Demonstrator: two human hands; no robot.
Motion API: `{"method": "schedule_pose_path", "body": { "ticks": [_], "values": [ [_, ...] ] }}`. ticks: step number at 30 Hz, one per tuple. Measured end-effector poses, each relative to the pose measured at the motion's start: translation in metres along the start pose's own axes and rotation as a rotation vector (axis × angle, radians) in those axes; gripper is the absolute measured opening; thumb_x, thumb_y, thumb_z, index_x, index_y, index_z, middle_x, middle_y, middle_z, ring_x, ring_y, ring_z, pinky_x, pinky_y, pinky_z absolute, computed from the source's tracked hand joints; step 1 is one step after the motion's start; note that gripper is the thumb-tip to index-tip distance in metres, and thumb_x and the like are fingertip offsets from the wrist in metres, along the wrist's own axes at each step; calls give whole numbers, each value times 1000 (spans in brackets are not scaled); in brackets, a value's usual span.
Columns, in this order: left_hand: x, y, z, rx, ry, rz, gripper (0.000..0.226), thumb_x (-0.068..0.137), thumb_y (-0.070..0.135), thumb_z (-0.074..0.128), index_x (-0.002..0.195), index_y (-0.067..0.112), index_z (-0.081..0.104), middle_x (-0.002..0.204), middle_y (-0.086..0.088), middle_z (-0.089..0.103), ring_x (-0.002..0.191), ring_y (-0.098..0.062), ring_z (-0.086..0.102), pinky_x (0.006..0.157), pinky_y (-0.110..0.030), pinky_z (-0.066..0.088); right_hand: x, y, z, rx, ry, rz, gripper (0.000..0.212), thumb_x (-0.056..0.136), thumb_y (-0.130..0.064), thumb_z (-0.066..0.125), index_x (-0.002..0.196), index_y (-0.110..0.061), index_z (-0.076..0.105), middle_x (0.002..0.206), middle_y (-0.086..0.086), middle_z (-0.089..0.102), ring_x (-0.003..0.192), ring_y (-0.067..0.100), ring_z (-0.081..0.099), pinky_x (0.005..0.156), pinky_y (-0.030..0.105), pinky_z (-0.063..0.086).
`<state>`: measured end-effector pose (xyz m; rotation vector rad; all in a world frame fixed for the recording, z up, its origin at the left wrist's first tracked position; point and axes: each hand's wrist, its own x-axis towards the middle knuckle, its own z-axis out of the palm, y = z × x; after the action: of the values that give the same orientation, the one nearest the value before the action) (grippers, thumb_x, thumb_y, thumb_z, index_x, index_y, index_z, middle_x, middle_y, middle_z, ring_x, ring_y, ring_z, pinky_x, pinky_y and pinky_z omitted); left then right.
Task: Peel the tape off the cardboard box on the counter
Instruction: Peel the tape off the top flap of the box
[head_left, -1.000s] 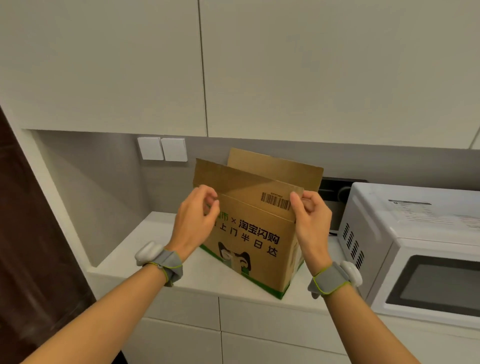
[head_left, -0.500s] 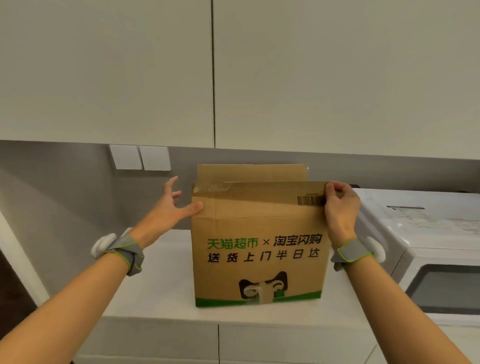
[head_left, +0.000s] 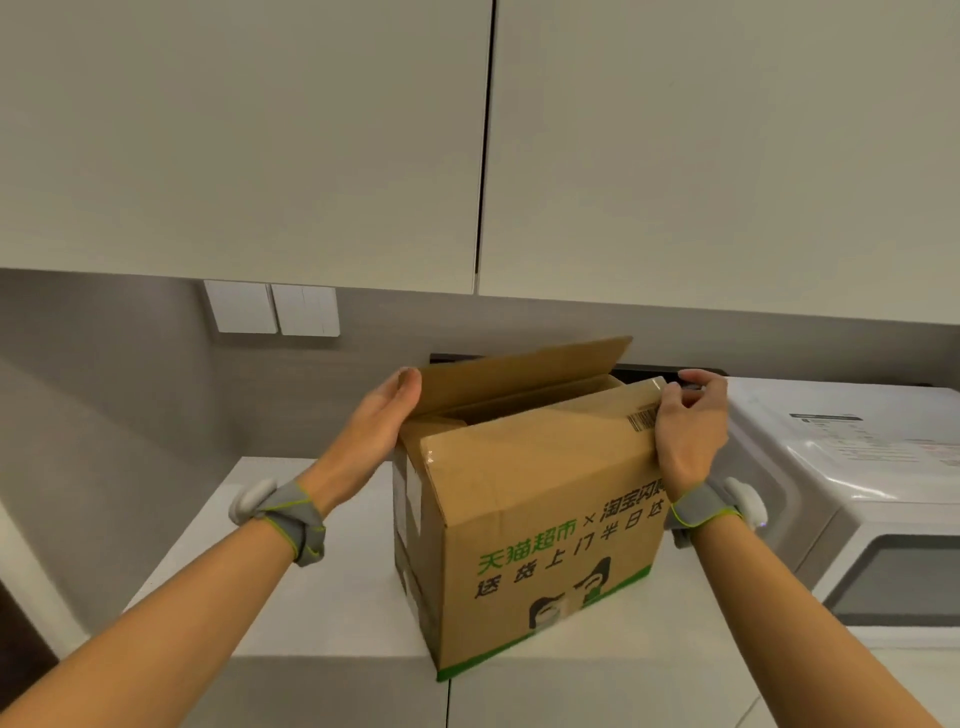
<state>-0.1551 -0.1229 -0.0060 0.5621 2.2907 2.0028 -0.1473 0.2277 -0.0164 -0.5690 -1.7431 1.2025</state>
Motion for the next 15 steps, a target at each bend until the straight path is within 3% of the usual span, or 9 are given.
{"method": "schedule_pose_path", "body": {
  "ticks": [3, 5, 8, 11, 15],
  "values": [
    [-22, 2, 11, 104, -90, 85, 50, 100, 56, 35, 134, 30, 62, 122, 27, 68, 119, 7, 60, 97, -14, 49, 4, -5, 4, -116, -28, 8, 23, 96, -14, 55, 115, -26, 60, 82, -8, 60, 97, 20, 60, 106, 40, 33],
    [-27, -1, 13, 137, -126, 135, 43, 104, 42, 36, 132, 27, 66, 124, 25, 68, 121, 5, 59, 94, -9, 46, 4, -5, 7, -157, -61, 10, 25, 97, -13, 54, 116, -27, 62, 90, -4, 64, 103, 23, 60, 99, 39, 27],
    [-25, -9, 13, 156, -121, 184, 34, 105, 36, 49, 127, 26, 73, 133, 18, 66, 131, -2, 54, 104, -14, 40, 0, -5, 10, -203, -121, -14, 29, 97, -16, 53, 121, -31, 61, 115, 1, 64, 117, 26, 55, 105, 45, 29],
    [-26, -15, 16, 189, -118, 213, 44, 106, 38, 36, 119, 31, 77, 133, 18, 65, 133, -7, 52, 113, -31, 34, -9, -11, 5, -311, -202, -129, 34, 99, -22, 50, 129, -34, 60, 137, 1, 54, 131, 25, 46, 112, 47, 24],
    [-30, -17, 27, 148, -12, 220, 66, 111, 48, 17, 110, 31, 81, 130, 18, 67, 132, -7, 52, 116, -37, 34, -27, -23, -2, -454, -361, -300, 33, 100, -28, 48, 129, -36, 62, 147, -3, 46, 141, 22, 34, 117, 48, 17]
  ]
}}
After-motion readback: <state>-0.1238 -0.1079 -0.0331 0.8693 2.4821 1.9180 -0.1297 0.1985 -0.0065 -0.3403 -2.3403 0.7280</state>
